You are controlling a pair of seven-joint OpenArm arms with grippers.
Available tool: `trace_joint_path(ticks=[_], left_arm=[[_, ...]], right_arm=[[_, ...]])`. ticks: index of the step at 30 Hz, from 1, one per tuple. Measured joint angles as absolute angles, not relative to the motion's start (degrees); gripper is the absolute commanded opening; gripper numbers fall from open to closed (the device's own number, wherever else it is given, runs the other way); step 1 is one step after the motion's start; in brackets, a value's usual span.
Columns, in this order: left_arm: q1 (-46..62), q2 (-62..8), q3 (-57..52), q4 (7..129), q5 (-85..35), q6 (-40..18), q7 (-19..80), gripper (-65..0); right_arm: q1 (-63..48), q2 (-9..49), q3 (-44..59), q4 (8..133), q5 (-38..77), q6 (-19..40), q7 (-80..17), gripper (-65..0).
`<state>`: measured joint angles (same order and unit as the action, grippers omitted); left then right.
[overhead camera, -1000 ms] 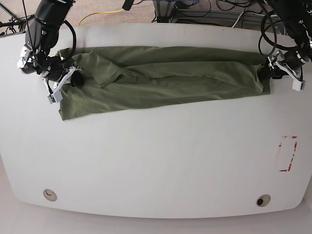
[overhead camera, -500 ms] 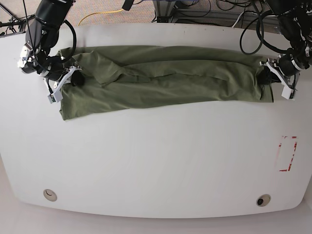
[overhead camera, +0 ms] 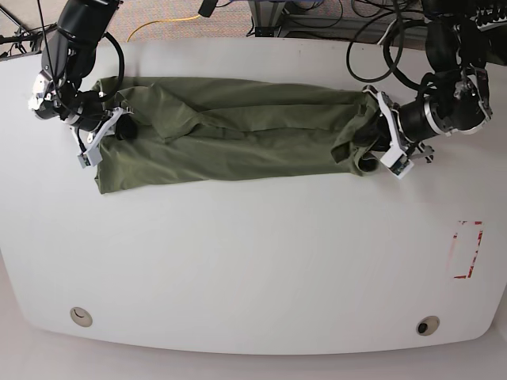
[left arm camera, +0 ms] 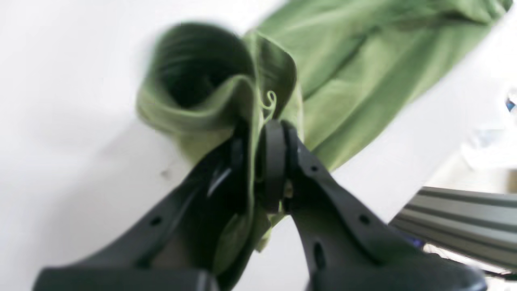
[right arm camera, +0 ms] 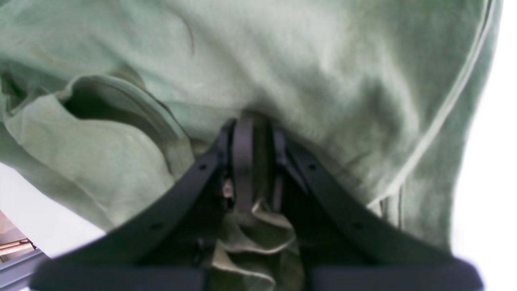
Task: Fold the T-shirt properly
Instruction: 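Fold the strip end with the left gripper toward the right gripper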
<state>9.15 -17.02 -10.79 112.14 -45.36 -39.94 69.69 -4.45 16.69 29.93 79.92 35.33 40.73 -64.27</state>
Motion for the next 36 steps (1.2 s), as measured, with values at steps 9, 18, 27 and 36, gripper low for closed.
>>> trace_joint_path(ticks=[9,18,27,36], left_arm=[[3.6,-10.6,-1.9,111.6,-41.7,-39.9,69.3,-60.8],[2.4,-8.2,3.1,110.8,-35.9,-39.9,69.4,-59.4],[-0.6,-7.4,5.1,110.8,-36.0,-39.9,72.7,-22.2],[-6.5,3.3,8.2,110.9,-41.4,-39.9,80.7,-23.5]], right_arm=[[-4.5,16.7,30.0,79.9,35.4,40.7,-64.3,-58.3],[-4.4,16.7,30.0,79.9,35.6,40.7,-64.5,-58.3],[-4.3,16.7,30.0,79.9,35.3,40.7,-64.5,-58.3],[-4.3,16.7,29.9,79.9,35.6,40.7,-64.6,-58.3]])
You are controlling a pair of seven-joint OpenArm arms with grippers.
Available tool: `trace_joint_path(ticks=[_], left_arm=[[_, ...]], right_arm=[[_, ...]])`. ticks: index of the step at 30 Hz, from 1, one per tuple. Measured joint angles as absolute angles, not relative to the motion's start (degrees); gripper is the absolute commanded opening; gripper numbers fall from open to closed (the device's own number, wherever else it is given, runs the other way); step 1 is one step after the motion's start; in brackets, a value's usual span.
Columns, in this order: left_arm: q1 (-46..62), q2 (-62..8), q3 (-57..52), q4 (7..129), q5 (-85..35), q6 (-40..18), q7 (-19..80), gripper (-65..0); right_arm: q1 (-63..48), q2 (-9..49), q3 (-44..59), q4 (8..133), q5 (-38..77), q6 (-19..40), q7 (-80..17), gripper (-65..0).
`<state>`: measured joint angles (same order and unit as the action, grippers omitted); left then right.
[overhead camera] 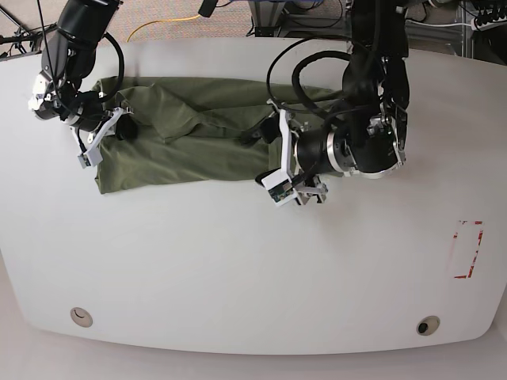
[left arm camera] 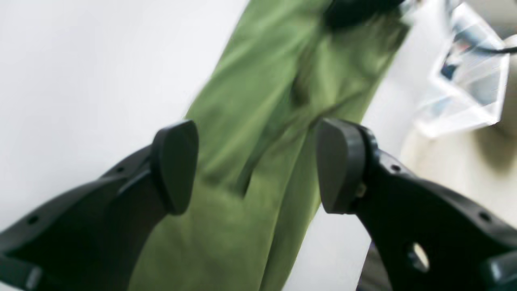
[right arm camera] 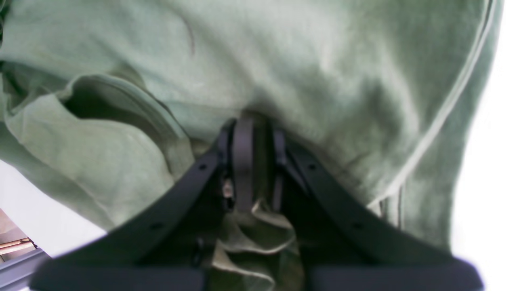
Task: Fold the T-shirt properly
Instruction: 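Fold the strip end with the left gripper toward the right gripper, then open both grippers and lift them off the folded shirt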
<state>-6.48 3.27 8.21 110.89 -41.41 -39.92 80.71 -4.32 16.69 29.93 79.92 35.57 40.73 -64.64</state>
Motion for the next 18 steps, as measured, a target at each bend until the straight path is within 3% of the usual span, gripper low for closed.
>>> trace_joint_path(ticks=[5,14,15,18], left_arm=[[-7.1,2.9,5.0,110.9,-38.4,-39.9,80.6,-23.5],[0.4,-8.6,1.0,110.7,-30.9,-39.9,76.0,-23.6],[1.2,-9.4,0.9,110.7,-30.1,-39.9,74.8,-23.6],[3.7,-10.8,0.8,110.7,-27.2,-39.9,70.0,-23.6]], right_arm=[[-4.3,16.7,29.9,79.9,35.6,40.7,-64.6,-58.2],[-3.5,16.3,29.7,82.1,33.8,40.7,-66.3,-57.4],[-3.6,16.2,29.7,82.6,33.8,40.5,-66.3,-55.6],[-3.8,16.2,29.6,83.7,35.9,40.1,-68.3,-42.3]])
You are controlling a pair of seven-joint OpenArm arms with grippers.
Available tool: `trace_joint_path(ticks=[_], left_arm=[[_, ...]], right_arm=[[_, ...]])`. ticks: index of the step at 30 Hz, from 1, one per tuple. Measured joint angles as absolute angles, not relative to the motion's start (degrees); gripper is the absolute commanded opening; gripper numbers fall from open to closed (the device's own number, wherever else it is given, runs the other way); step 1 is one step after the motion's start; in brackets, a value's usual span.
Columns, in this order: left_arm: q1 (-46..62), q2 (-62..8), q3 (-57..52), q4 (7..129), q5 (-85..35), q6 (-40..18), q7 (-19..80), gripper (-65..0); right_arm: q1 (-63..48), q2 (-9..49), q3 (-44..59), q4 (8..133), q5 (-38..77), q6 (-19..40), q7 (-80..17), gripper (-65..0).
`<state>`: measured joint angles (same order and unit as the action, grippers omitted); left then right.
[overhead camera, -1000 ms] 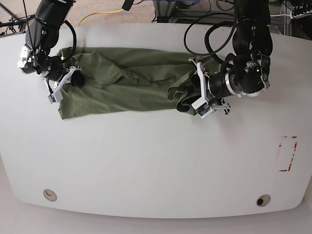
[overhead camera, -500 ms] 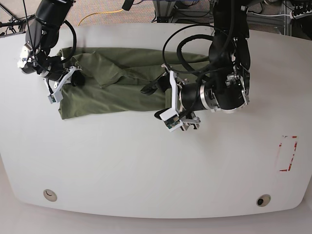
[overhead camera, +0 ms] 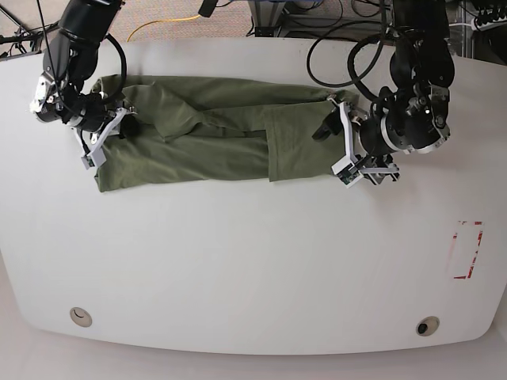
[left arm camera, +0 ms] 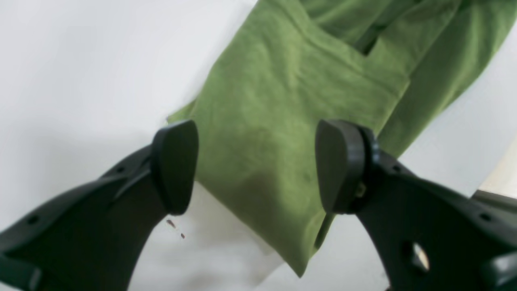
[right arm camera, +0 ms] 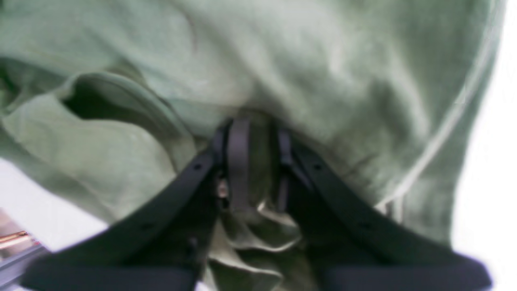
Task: Fold the T-shirt properly
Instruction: 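Open both grippers and lift them off the folded shirt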
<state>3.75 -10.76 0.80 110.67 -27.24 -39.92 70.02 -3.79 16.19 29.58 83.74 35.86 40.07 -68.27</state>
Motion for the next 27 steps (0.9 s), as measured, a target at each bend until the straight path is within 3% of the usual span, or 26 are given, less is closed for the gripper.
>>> trace_joint_path(ticks=[3,5,9,15,22,27], left_arm=[[5.5,-10.2,1.3,108.7,-22.8,-39.9,66.1,-23.6],[5.6,-8.1,1.6,105.0,-19.7,-39.8,64.1,-23.6],[5.5,-7.5,1.6,99.4,-16.4,-39.9,62.4,-23.6],[5.4,-7.9,1.4,96.2,-16.1,-39.9,59.9,-23.6],[5.5,-9.0,1.5,96.3,-16.6,-40.0,59.5,-23.7],[5.4,-9.9,1.4,96.2,-16.4,-40.1,59.5,-23.7]], right_arm=[[-4.2,16.2,29.6,83.9,41.1,40.0,-69.6,-20.6],[-4.3,16.6,29.5,83.7,46.0,39.9,-70.1,-13.8],[-4.3,19.2,29.9,83.7,55.4,39.9,-70.2,-14.4],[-3.9,22.5,38.9,81.6,64.4,39.9,-71.1,-15.4],[-0.5,28.7,43.0,62.3,63.5,39.7,-72.1,-15.4],[-1.0,30.5,42.5,58.3,63.2,39.5,-70.5,-15.4]])
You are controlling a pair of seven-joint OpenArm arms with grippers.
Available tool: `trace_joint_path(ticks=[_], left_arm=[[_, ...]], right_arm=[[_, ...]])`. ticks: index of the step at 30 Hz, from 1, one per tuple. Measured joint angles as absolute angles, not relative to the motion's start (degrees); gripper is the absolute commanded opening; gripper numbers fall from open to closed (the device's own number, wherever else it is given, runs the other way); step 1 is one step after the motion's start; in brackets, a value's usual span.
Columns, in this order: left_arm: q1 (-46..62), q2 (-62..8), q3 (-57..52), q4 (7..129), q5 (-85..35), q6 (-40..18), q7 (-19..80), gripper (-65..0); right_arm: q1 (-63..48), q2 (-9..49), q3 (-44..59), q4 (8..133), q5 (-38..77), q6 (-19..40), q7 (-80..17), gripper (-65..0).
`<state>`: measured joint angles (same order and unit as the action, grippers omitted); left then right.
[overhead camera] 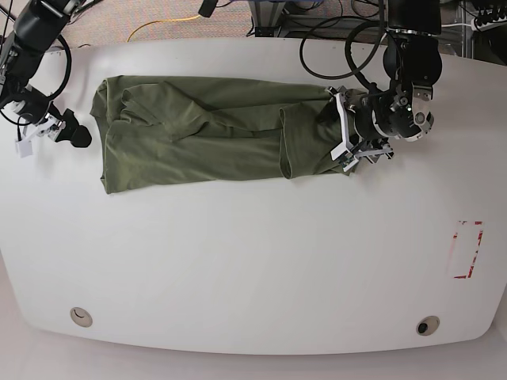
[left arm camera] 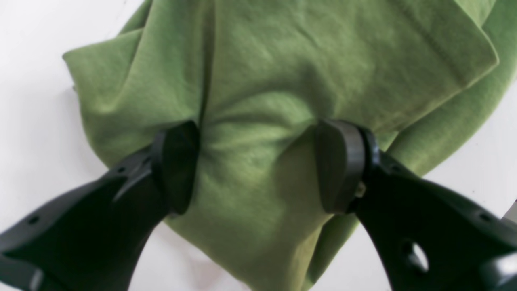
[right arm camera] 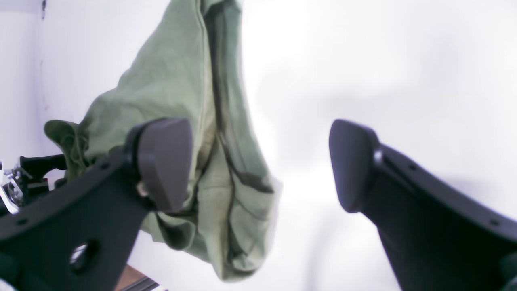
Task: Fold the T-shirt properly
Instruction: 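Open both grippers and lift them off the folded shirt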
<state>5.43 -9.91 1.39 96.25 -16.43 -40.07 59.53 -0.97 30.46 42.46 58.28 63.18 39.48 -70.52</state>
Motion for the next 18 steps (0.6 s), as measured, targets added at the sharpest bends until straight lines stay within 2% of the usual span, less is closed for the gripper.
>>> trace_joint_path(ticks=[8,15,17,18], left_arm=[[5.4,-9.9,1.4,96.3,-16.3,-40.1,59.7,-23.7],[5.4,-9.8,1.4,96.3,-16.3,-40.0,59.7,-23.7],[5.4,-9.8,1.4,96.3,-16.3,-40.0,59.7,-23.7],[5.4,-9.8,1.4,96.3,-16.3,-40.0,59.7,-23.7]], right_arm=[[-3.4,25.5,42.2,60.5,65.9,40.2,-69.0,-15.4],[-3.7,19.6,35.8,68.0,65.4,40.1,-69.4,-15.5],[-3.6,18.5,35.5,68.2,66.0,40.1,-69.4,-18.2],[-3.6,18.3,35.5,68.2,66.1,40.1,-69.4,-23.8]])
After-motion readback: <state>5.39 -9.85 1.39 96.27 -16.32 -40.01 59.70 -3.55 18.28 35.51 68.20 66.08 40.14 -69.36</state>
